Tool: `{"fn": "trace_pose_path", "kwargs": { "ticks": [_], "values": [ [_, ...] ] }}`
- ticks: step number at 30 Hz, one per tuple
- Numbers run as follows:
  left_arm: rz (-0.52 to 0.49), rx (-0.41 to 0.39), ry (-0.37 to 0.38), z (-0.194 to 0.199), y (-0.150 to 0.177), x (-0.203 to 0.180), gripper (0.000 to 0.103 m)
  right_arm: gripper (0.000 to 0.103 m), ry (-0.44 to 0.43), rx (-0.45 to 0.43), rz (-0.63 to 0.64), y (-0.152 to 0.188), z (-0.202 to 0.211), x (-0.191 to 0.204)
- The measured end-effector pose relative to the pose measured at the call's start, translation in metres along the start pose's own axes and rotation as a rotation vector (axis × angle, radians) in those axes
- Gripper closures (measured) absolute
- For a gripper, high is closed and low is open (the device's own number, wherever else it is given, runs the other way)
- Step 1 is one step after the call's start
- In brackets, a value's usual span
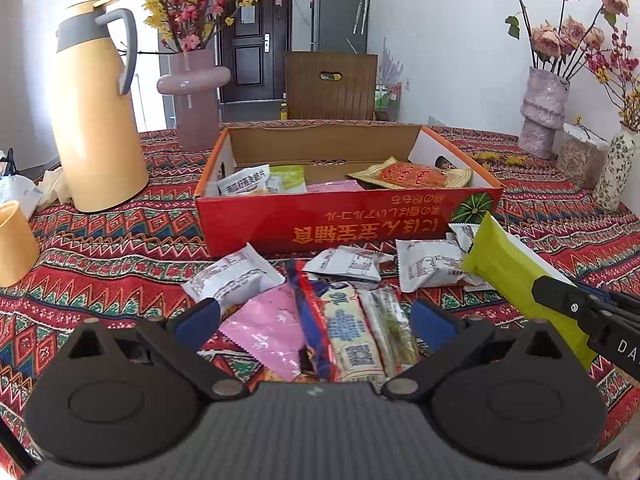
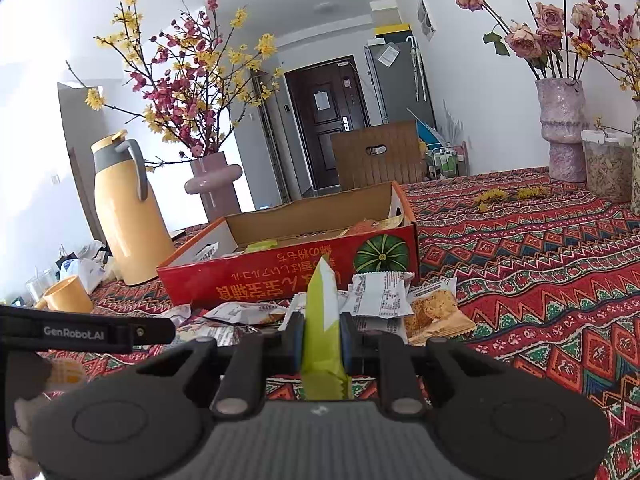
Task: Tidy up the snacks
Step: 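Grasp the blue-and-white packet with the left gripper while the right lifts the green bar, then carry the blue-and-white packet into the box with the left gripper while the right drops the green bar in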
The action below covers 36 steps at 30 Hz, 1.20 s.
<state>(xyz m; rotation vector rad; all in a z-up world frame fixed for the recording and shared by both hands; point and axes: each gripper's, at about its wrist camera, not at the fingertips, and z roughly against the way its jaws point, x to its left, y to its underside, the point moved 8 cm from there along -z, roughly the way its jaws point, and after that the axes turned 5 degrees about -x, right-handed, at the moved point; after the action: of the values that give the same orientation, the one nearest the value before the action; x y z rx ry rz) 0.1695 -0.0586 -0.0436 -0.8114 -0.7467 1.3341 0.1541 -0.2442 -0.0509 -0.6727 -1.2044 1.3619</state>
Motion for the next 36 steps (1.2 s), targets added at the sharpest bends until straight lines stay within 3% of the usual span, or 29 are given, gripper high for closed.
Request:
{"fn": "trace_pose_path", "kwargs": {
  "ticks": [10, 16, 22, 26, 36],
  "values": [
    [-0.107, 0.09, -0.066, -0.032, 0.011, -0.041, 0.0, 0.086, -0.044, 0.0, -0.056, 0.009, 0.001, -0.02],
    [-0.138, 0.152, -0.109, -0.045, 0.024, -0.046, 0.013, 0.085, -0.069, 0.011, -0.076, 0.014, -0.001, -0.025],
    [-0.134, 0.154, -0.148, -0.046, 0.027, -0.042, 0.026, 0.086, -0.083, 0.035, -0.084, 0.023, -0.004, -0.025],
    [-0.124, 0.135, -0.161, -0.043, 0.025, -0.037, 0.045, 0.086, -0.087, 0.044, -0.078, 0.026, -0.005, -0.023],
    [-0.07, 0.106, -0.123, -0.03, 0.021, -0.024, 0.046, 0.084, -0.07, 0.081, -0.022, 0.03, -0.012, -0.012]
  ]
}}
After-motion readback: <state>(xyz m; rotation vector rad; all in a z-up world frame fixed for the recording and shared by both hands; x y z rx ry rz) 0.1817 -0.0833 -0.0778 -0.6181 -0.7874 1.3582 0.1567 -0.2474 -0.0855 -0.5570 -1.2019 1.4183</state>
